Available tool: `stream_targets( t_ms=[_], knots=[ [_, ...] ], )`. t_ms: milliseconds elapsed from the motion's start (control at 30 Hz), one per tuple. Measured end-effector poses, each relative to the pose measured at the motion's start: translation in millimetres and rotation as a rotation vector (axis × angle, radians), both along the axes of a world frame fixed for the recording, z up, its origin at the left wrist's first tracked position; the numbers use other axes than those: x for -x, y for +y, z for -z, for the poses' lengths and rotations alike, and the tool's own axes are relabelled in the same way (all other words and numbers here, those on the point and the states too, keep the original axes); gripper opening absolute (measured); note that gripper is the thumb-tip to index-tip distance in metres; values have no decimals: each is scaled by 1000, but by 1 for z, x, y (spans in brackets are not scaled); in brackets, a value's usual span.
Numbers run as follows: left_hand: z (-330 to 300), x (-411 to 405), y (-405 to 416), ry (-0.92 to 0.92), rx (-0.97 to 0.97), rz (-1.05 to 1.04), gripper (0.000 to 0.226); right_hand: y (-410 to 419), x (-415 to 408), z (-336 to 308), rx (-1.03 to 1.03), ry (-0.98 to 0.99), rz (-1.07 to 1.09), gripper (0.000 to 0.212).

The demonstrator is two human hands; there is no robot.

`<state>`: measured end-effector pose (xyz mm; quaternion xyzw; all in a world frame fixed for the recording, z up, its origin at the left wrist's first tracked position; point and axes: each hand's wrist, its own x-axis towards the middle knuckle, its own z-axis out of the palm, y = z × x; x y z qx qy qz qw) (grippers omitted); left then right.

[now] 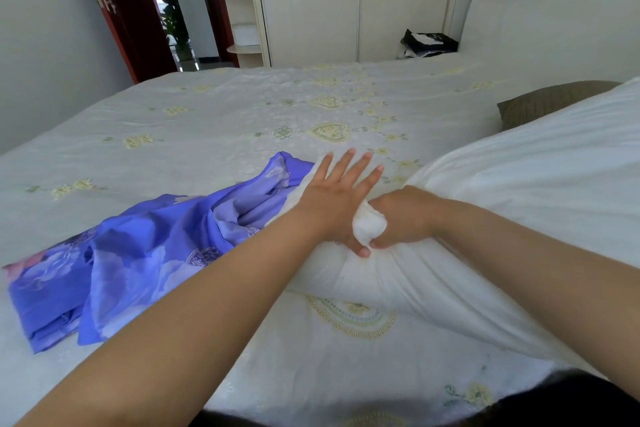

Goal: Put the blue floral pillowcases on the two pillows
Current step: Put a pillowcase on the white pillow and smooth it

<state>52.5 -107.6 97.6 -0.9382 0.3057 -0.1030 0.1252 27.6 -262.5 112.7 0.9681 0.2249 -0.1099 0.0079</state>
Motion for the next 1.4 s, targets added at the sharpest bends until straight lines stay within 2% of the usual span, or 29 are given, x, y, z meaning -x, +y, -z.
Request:
stream_targets(
  t_ms=[67, 100, 167, 200, 233, 300, 400, 467, 500, 533, 567, 600, 667, 733, 767, 800, 833, 867, 900, 967, 1033, 1100, 1200, 1300, 1333, 1400],
  knots=[
    [-1, -3, 5, 161, 31, 40, 133, 3, 21, -3, 40, -142, -38, 30],
    [-1, -1, 7, 193, 58, 54, 116, 2, 29, -2, 54, -209, -60, 39],
    [-2, 9, 11, 109, 74, 115, 68, 3, 39, 1, 63, -338, -107, 74],
    [-2, 14, 12, 65, 51, 129, 53, 4, 41, 4, 66, -394, -136, 88],
    [-1, 19, 14, 30, 40, 132, 45, 8, 42, 7, 93, -412, -150, 98],
    [3, 25, 18, -2, 61, 101, 38, 16, 45, 14, 144, -316, -89, 117],
    [6, 32, 21, -7, 80, 38, 36, 22, 44, 18, 147, -225, 7, 133],
    [8, 37, 21, -38, 92, 25, 37, 20, 40, 18, 164, -274, 28, 126],
    [8, 40, 22, -34, 118, 12, 38, 19, 37, 19, 165, -321, 23, 111],
    [9, 39, 25, -8, 186, 13, 42, 16, 35, 19, 134, -382, -6, 86],
    [8, 39, 29, 47, 291, 24, 48, 13, 34, 19, 87, -421, -30, 62],
    [5, 39, 36, 127, 415, 42, 53, 8, 33, 18, 46, -430, -46, 51],
    [-4, 38, 56, 193, 717, -5, 51, -3, 32, 17, -35, -398, -52, 58],
    [-6, 27, 89, 80, 1166, -295, 43, -10, 31, 16, -168, -409, -23, 63],
    [-2, 23, 109, 32, 1340, -528, 49, -10, 31, 12, -219, -424, -11, 61],
    [4, 17, 129, 56, 1424, -772, 59, -8, 32, 6, -260, -449, -3, 59],
    [13, 17, 144, 157, 1465, -965, 66, -5, 32, -1, -300, -482, 7, 59],
    [24, 16, 155, 297, 1505, -1072, 65, -2, 32, -9, -344, -539, 9, 58],
    [32, 19, 160, 454, 1593, -1088, 57, 2, 31, -18, -389, -607, 14, 57],
    [44, 28, 157, 724, 1811, -1043, 32, 10, 25, -35, -447, -715, 42, 61],
    [51, 32, 153, 779, 1882, -1014, 16, 18, 15, -48, -446, -759, 92, 71],
    [48, 31, 151, 730, 1921, -998, 8, 25, 5, -52, -407, -792, 128, 75],
    [22, 34, 154, 758, 2138, -832, 9, 36, -5, -45, -331, -827, 151, 75],
    [-15, 50, 150, 1000, 2429, -479, 16, 50, -13, -27, -263, -841, 126, 54],
    [-24, 53, 148, 1040, 2498, -363, 16, 58, -13, -21, -244, -866, 96, 51],
    [-37, 56, 145, 1038, 2546, -266, 19, 77, -9, -14, -229, -925, 36, 48]
  ],
)
